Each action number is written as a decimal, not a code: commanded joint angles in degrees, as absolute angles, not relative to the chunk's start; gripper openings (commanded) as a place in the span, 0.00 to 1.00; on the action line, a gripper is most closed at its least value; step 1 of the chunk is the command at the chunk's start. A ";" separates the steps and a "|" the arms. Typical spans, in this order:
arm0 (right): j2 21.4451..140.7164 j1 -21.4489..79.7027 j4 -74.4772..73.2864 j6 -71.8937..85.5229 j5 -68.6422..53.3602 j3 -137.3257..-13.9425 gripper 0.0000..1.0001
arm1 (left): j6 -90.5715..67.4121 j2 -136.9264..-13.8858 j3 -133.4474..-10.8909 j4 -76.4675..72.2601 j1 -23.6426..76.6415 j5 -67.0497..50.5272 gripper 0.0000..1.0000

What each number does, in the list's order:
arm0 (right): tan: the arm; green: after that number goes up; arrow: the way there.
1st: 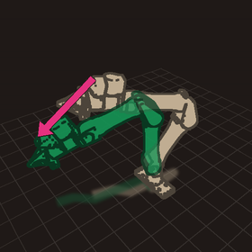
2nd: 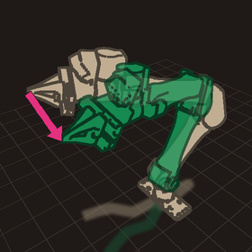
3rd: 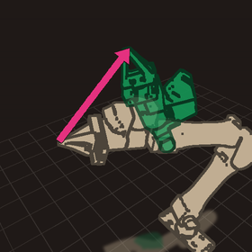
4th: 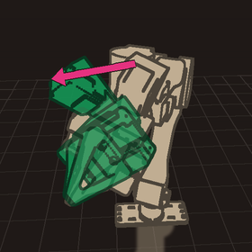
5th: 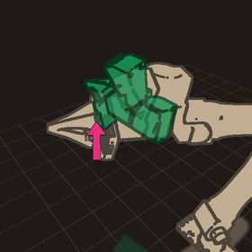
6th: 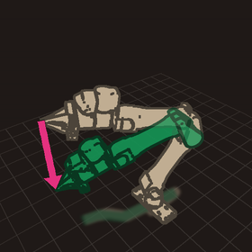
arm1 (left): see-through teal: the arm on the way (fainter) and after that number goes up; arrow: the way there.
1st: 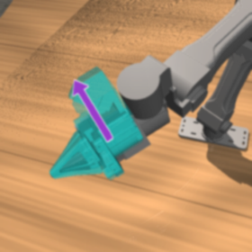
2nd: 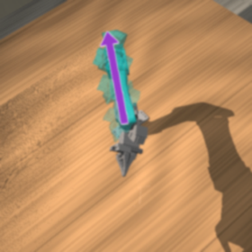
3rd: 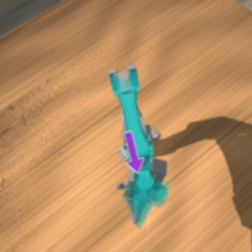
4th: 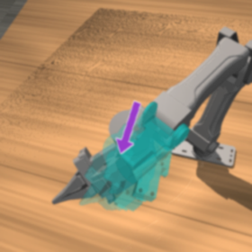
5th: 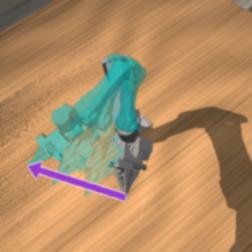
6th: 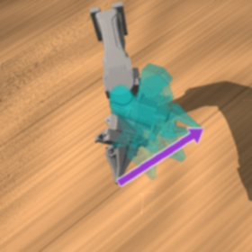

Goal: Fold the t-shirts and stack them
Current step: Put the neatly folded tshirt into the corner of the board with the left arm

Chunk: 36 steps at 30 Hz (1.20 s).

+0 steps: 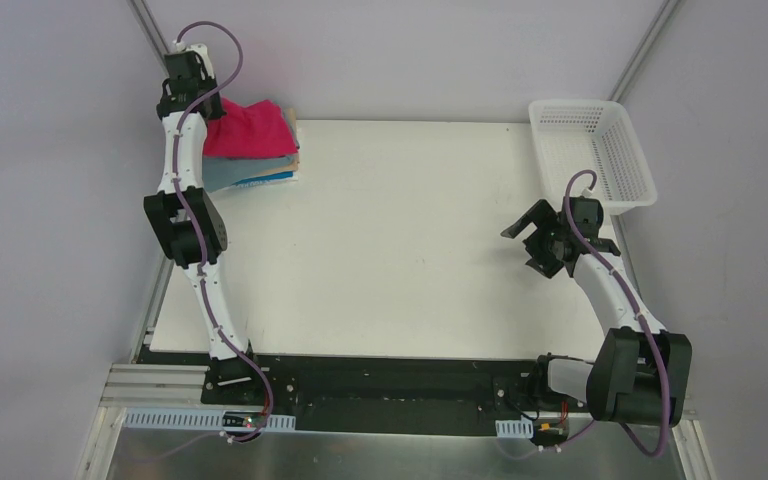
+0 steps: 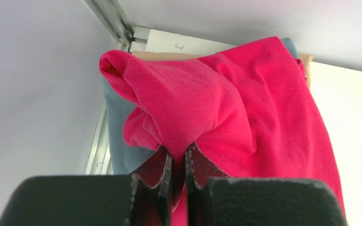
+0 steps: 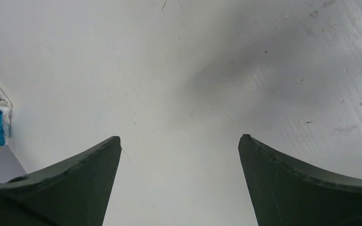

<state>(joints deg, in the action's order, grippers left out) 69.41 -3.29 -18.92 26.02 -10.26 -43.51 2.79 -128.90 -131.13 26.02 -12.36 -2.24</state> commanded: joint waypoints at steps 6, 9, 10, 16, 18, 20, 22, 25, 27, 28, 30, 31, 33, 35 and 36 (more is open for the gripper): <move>69.81 -3.71 -19.65 25.40 -10.10 -46.22 0.99 | -1.98 -125.79 -127.12 24.56 -12.21 12.32 0.34; 69.55 -3.70 -19.68 25.53 -10.03 -46.06 0.99 | -2.66 -124.92 -127.15 25.35 -12.22 16.42 0.52; 69.46 -3.69 -19.64 25.65 -9.88 -46.11 0.99 | -3.89 -124.01 -126.61 25.48 -12.22 17.64 0.70; 68.99 -3.69 -19.86 25.88 -9.65 -46.32 1.00 | -14.04 -115.71 -123.55 28.48 -12.08 28.41 0.99; 68.92 -3.69 -19.77 25.93 -9.80 -46.30 0.99 | -14.61 -113.07 -123.16 28.69 -11.95 23.77 0.99; 68.93 -3.67 -19.58 25.99 -9.76 -46.10 1.00 | -14.77 -112.54 -124.23 28.65 -11.95 9.63 0.99; 69.04 -3.69 -19.11 26.14 -9.87 -45.81 0.99 | -14.97 -114.23 -127.03 28.50 -11.91 -3.59 0.99; 69.47 -3.69 -18.73 26.26 -10.48 -45.80 1.00 | -15.58 -119.42 -133.11 28.40 -11.00 -10.69 0.99; 69.61 -3.69 -18.88 26.13 -10.63 -45.93 1.00 | -15.25 -123.12 -137.51 28.19 -10.53 -9.71 0.99; 69.50 -3.69 -19.00 26.06 -10.63 -45.96 1.00 | -15.52 -124.95 -139.24 28.07 -10.55 -9.19 0.99; 69.23 -3.69 -19.19 25.86 -10.41 -45.94 1.00 | -15.31 -127.82 -141.01 27.62 -10.62 -7.93 0.99; 69.10 -3.69 -19.27 25.80 -9.98 -45.91 0.99 | -15.19 -128.83 -141.01 27.20 -10.63 -7.02 0.99; 69.04 -3.69 -19.33 25.78 -9.76 -45.98 0.99 | -14.75 -130.27 -140.22 26.86 -10.66 -6.65 0.99; 69.16 -3.68 -19.37 25.75 -9.84 -46.13 0.99 | -14.33 -130.75 -137.91 26.45 -10.72 -6.79 0.99; 69.29 -3.69 -19.44 25.69 -9.85 -46.27 0.99 | -14.33 -130.71 -136.39 26.19 -10.72 -6.00 0.99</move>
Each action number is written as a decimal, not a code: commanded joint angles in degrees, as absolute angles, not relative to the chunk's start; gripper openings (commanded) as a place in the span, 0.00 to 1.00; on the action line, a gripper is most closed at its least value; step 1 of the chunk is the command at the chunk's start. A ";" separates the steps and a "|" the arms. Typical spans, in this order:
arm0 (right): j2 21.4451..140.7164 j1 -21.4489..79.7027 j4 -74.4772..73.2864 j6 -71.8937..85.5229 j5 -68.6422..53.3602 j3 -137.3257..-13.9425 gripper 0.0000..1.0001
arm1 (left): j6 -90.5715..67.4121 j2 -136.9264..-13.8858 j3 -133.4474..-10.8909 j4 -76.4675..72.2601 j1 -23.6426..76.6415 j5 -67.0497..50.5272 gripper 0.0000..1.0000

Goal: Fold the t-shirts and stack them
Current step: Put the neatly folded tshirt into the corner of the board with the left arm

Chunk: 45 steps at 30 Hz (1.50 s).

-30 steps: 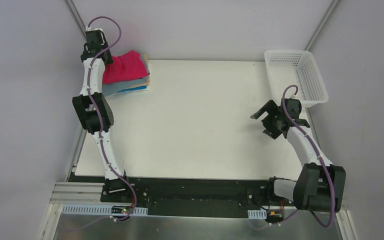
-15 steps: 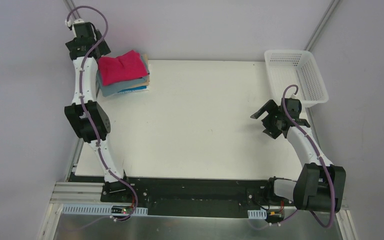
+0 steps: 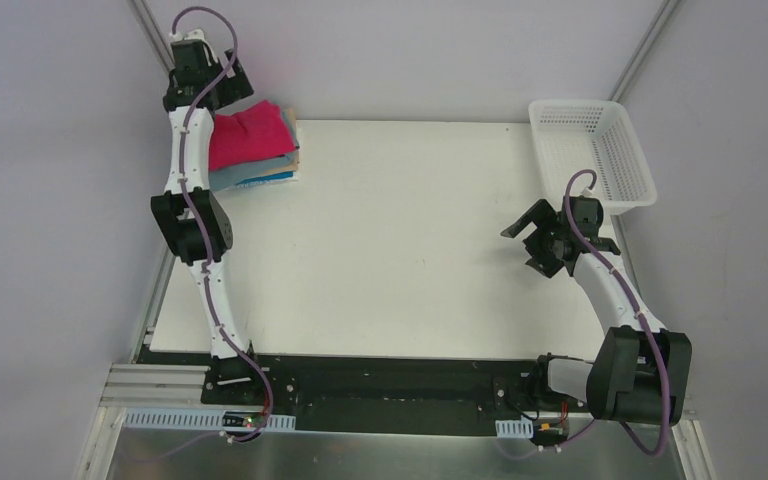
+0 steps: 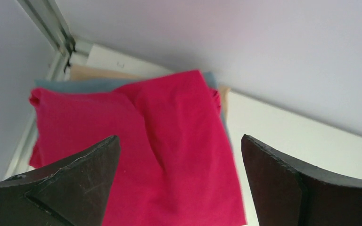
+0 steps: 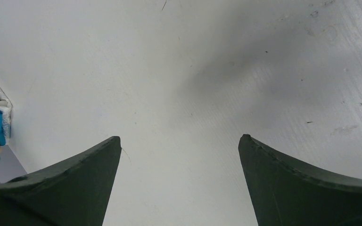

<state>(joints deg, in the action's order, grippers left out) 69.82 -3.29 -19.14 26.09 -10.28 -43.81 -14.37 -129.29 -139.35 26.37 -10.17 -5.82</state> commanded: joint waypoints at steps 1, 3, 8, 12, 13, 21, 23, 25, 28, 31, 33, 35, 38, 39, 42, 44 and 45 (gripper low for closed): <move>69.33 -3.69 -19.62 25.63 -9.86 -46.38 1.00 | -14.25 -130.63 -134.87 25.77 -10.74 -5.03 0.99; 69.50 -3.69 -19.84 25.47 -9.72 -46.55 0.99 | -13.86 -130.52 -131.86 24.70 -11.07 -2.82 0.99; 69.78 -3.69 -19.97 25.57 -9.43 -46.53 0.99 | -13.70 -131.15 -127.24 23.83 -12.45 2.11 0.99; 69.95 -3.67 -19.94 25.55 -9.45 -46.63 1.00 | -14.28 -132.34 -125.82 23.04 -13.51 3.54 0.99; 70.06 -3.64 -19.95 25.65 -9.41 -46.61 0.99 | -14.55 -132.55 -125.78 22.97 -13.83 3.19 0.99; 70.31 -3.52 -19.32 26.02 -9.80 -46.51 0.99 | -19.10 -130.63 -121.78 23.03 -14.26 7.18 0.99; 70.24 -3.52 -19.31 25.89 -9.69 -46.48 0.99 | -20.55 -130.18 -121.33 23.17 -14.24 10.65 0.99; 70.14 -3.52 -19.31 25.68 -9.54 -46.43 0.99 | -22.18 -129.45 -121.33 23.22 -14.17 10.35 0.99; 70.13 -3.52 -19.18 25.71 -9.57 -46.55 0.99 | -22.47 -128.43 -123.15 23.23 -14.15 4.13 0.99; 70.27 -3.46 -18.82 25.74 -9.85 -46.49 0.99 | -22.35 -127.04 -125.56 23.12 -13.91 -0.57 0.99; 70.35 -3.43 -18.65 25.75 -9.84 -46.43 1.00 | -21.79 -125.89 -126.72 23.04 -13.45 -3.07 0.99; 70.44 -3.41 -18.62 25.74 -9.85 -46.40 0.99 | -20.54 -124.38 -127.07 23.07 -12.63 -4.12 0.99; 70.24 -3.34 -18.58 25.51 -9.86 -46.25 0.99 | -17.31 -122.27 -126.81 23.10 -10.39 -2.25 0.99; 70.12 -3.34 -18.56 25.49 -9.85 -46.25 0.99 | -16.03 -121.68 -126.49 23.09 -9.33 -1.54 0.99; 69.85 -3.34 -18.37 25.42 -10.01 -46.02 0.99 | -13.79 -120.98 -124.86 23.08 -6.36 -2.90 0.99; 69.86 -3.34 -18.27 25.34 -10.22 -46.12 1.00 | -12.90 -121.35 -124.13 23.11 -4.84 -6.78 0.99; 69.87 -3.34 -18.26 25.36 -10.32 -46.06 1.00 | -12.47 -121.61 -123.72 23.12 -4.10 -7.98 0.99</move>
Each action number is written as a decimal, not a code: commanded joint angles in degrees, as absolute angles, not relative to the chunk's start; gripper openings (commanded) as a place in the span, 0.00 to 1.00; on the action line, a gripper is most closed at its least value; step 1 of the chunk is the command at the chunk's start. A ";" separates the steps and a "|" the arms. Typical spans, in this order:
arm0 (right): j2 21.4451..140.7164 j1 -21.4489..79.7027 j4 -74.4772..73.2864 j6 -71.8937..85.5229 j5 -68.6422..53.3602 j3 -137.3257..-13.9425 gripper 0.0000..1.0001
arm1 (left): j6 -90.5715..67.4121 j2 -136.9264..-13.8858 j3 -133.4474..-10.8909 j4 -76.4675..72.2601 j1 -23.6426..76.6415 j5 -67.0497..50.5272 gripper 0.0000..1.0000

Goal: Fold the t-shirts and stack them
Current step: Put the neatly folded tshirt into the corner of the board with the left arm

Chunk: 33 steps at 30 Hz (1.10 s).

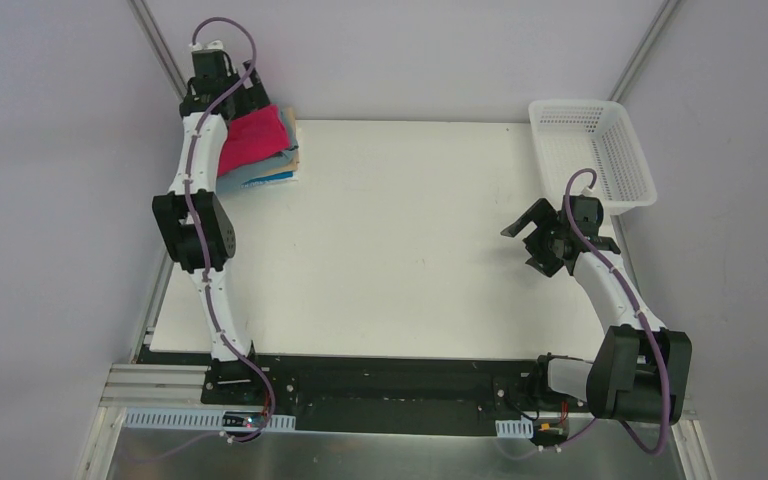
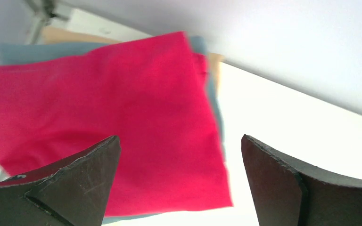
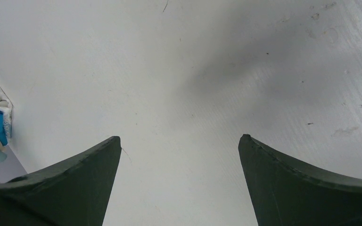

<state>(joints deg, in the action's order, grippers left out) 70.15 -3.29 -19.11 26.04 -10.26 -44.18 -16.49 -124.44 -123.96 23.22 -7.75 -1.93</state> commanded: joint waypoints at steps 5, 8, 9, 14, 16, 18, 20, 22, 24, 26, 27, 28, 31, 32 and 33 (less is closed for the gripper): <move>69.57 -3.32 -18.30 25.10 -10.66 -45.98 0.99 | -12.57 -123.75 -121.88 23.04 -1.10 -10.25 0.99; 69.14 -3.30 -18.58 24.73 -10.60 -45.90 0.99 | -13.54 -125.59 -120.88 23.11 -0.87 -11.24 0.99; 69.03 -3.31 -18.58 24.61 -10.48 -45.85 0.99 | -13.91 -126.20 -120.40 23.05 -0.84 -11.45 0.99; 68.77 -3.33 -18.32 24.57 -10.46 -45.67 1.00 | -15.66 -128.58 -119.49 23.12 -0.46 -14.85 0.99; 68.94 -3.31 -18.37 24.52 -10.46 -45.65 1.00 | -17.84 -128.63 -118.21 22.99 -0.35 -14.50 0.99; 69.09 -3.34 -18.15 24.67 -10.58 -45.55 1.00 | -20.13 -129.37 -116.59 22.44 -0.31 -14.33 0.99; 69.06 -3.34 -17.98 24.69 -11.24 -45.47 0.99 | -21.86 -130.82 -115.56 22.39 -0.21 -14.97 0.99; 68.72 -3.34 -18.00 24.62 -11.61 -45.44 1.00 | -22.37 -132.25 -115.18 22.28 -0.24 -15.67 0.99; 68.21 -3.33 -18.07 24.44 -11.69 -45.32 1.00 | -21.80 -133.11 -115.29 22.34 -0.19 -14.52 0.99; 67.59 -3.34 -18.09 24.29 -11.53 -45.12 1.00 | -21.28 -132.76 -115.35 22.33 1.29 -13.02 0.99; 67.17 -3.34 -18.10 24.28 -11.39 -45.03 1.00 | -20.92 -132.29 -115.39 22.32 1.32 -12.25 0.99; 66.84 -3.32 -18.09 24.30 -11.34 -45.03 1.00 | -20.46 -131.50 -115.40 22.37 1.32 -11.75 0.99; 66.18 -3.34 -18.06 24.33 -11.53 -45.17 1.00 | -19.64 -128.11 -115.72 22.33 1.27 -11.86 0.99; 65.94 -3.33 -18.04 24.44 -11.66 -45.32 0.99 | -19.54 -126.70 -115.72 22.39 1.31 -12.18 0.99; 65.61 -3.25 -18.21 24.58 -11.69 -45.37 1.00 | -19.41 -124.82 -115.60 22.45 1.32 -12.56 0.99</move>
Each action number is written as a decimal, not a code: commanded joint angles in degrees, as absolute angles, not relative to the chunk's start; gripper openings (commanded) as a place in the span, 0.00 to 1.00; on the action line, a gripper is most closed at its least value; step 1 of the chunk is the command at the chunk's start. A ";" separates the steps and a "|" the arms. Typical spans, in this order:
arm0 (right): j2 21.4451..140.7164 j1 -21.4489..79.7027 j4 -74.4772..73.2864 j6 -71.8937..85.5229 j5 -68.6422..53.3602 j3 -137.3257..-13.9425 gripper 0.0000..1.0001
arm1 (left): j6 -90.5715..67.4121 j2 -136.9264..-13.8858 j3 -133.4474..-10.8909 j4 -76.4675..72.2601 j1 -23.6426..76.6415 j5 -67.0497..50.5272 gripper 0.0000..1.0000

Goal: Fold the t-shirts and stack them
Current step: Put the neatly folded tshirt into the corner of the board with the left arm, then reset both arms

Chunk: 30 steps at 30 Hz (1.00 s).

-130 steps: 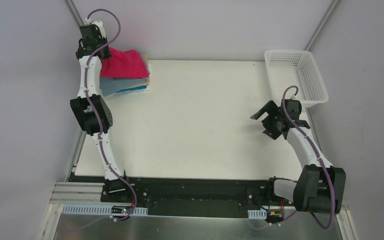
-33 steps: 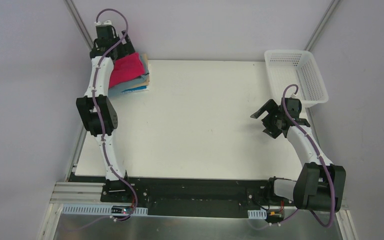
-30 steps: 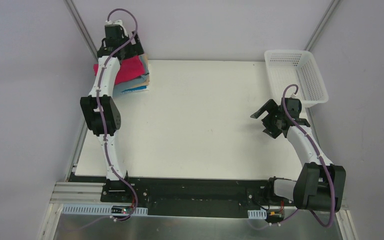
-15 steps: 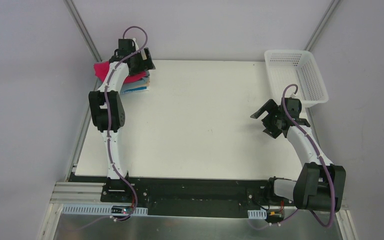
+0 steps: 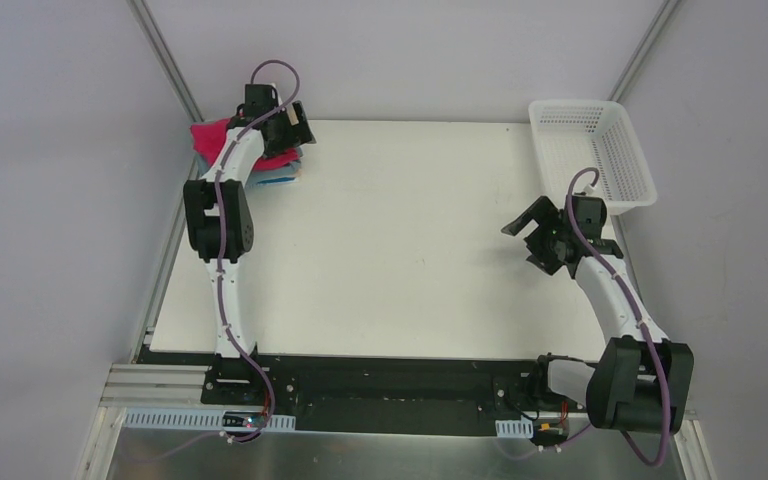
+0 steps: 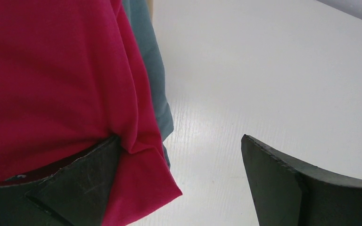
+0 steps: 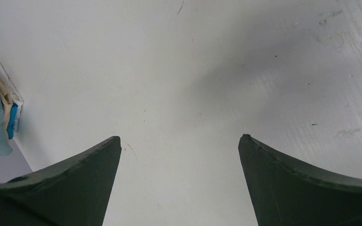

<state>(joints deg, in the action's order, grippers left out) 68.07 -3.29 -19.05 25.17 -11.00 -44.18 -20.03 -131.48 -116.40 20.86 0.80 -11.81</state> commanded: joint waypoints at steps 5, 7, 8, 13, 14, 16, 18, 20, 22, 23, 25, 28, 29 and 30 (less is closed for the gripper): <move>61.55 -3.33 -18.82 25.59 -9.16 -45.23 1.00 | -19.87 -110.29 -109.76 24.07 2.20 -11.45 0.99; 59.30 -3.34 -18.97 26.16 -8.07 -44.93 1.00 | -21.10 -103.28 -104.61 24.87 2.60 -9.88 0.99; 58.11 -3.34 -19.15 26.30 -7.73 -44.72 1.00 | -21.85 -99.07 -101.15 25.25 2.70 -9.08 0.99; 52.11 -3.34 -19.62 27.48 -3.39 -42.93 1.00 | -24.31 -78.39 -80.80 25.43 4.79 -0.90 0.99; 51.06 -3.34 -19.58 27.86 -2.30 -42.51 1.00 | -24.96 -74.60 -76.73 25.42 5.10 0.96 0.99; 49.07 -3.35 -19.53 28.60 -0.51 -41.78 1.00 | -26.94 -66.64 -69.58 25.50 5.35 5.19 0.99; 47.46 -3.34 -18.89 29.81 3.10 -40.88 1.00 | -28.53 -59.65 -63.32 25.63 5.45 8.43 0.99; 45.96 -3.34 -18.41 30.58 4.64 -40.15 1.00 | -30.11 -53.91 -58.66 26.08 5.45 10.40 0.99; 44.62 -3.34 -17.81 31.05 5.36 -39.46 1.00 | -30.53 -49.58 -55.80 26.74 5.45 10.96 0.99; 43.90 -3.31 -17.08 31.17 5.59 -39.08 0.99 | -30.58 -47.85 -54.97 26.99 5.45 11.28 0.99; 42.61 -3.37 -15.91 31.12 5.81 -38.07 1.00 | -30.51 -45.49 -54.31 27.61 5.45 12.06 0.99; 42.22 -3.35 -15.74 30.60 5.21 -37.59 1.00 | -30.35 -44.09 -54.25 28.24 5.45 12.27 0.99; 42.19 -3.35 -16.00 30.57 5.24 -37.77 1.00 | -30.33 -44.11 -54.23 28.39 5.46 12.27 0.99; 42.26 -3.33 -16.16 30.57 5.21 -37.91 1.00 | -30.32 -44.31 -54.27 28.47 5.45 12.28 0.99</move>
